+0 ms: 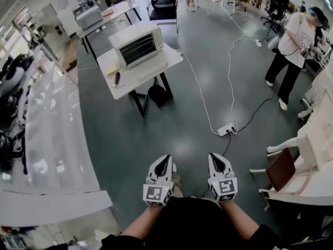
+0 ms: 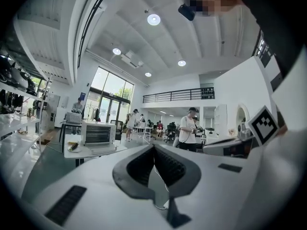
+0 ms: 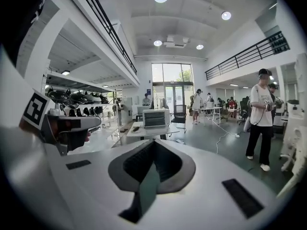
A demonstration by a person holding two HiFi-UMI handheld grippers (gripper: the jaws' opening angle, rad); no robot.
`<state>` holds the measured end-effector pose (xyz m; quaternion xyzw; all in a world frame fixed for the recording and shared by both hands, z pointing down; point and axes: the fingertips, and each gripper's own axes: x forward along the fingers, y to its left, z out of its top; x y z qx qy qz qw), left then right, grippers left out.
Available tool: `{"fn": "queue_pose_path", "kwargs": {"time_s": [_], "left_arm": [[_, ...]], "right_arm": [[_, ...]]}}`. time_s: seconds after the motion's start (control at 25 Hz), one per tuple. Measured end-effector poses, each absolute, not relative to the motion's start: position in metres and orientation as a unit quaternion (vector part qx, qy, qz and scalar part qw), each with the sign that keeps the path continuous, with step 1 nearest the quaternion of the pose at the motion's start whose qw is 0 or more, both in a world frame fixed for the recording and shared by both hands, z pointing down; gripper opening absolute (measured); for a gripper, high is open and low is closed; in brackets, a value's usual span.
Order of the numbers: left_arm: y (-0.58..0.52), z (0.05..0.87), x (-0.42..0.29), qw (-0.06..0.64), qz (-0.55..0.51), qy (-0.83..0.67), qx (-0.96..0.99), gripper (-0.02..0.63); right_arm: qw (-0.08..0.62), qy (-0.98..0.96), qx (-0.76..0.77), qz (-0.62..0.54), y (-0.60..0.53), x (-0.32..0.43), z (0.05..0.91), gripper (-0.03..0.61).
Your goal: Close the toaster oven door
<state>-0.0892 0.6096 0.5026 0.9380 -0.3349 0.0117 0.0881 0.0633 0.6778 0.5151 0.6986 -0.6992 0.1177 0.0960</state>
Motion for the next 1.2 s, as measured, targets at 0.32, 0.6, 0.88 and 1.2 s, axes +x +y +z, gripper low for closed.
{"fn": "queue_pose_path", "kwargs": {"time_s": [0.32, 0.6, 0.88, 1.2], "left_arm": [[0.512, 0.508, -0.087, 0.097, 0.032, -0.338, 0.936, 0.018], [0.430, 0.504, -0.122, 0.118, 0.016, -0.365, 0.923, 0.018], [0.345, 0.503, -0.154, 0.133, -0.005, -0.379, 0.916, 0.018], [0.274, 0.490, -0.169, 0.114, -0.036, -0.370, 0.921, 0.018]], "right_arm": [[0.116, -0.708, 0.687, 0.118, 0.561, 0.073, 0.507, 0.021], [0.142, -0.715, 0.673, 0.123, 0.475, 0.047, 0.509, 0.021], [0.169, -0.705, 0.681, 0.100, 0.388, 0.029, 0.509, 0.021], [0.154, -0.723, 0.663, 0.115, 0.318, 0.008, 0.497, 0.021]]}}
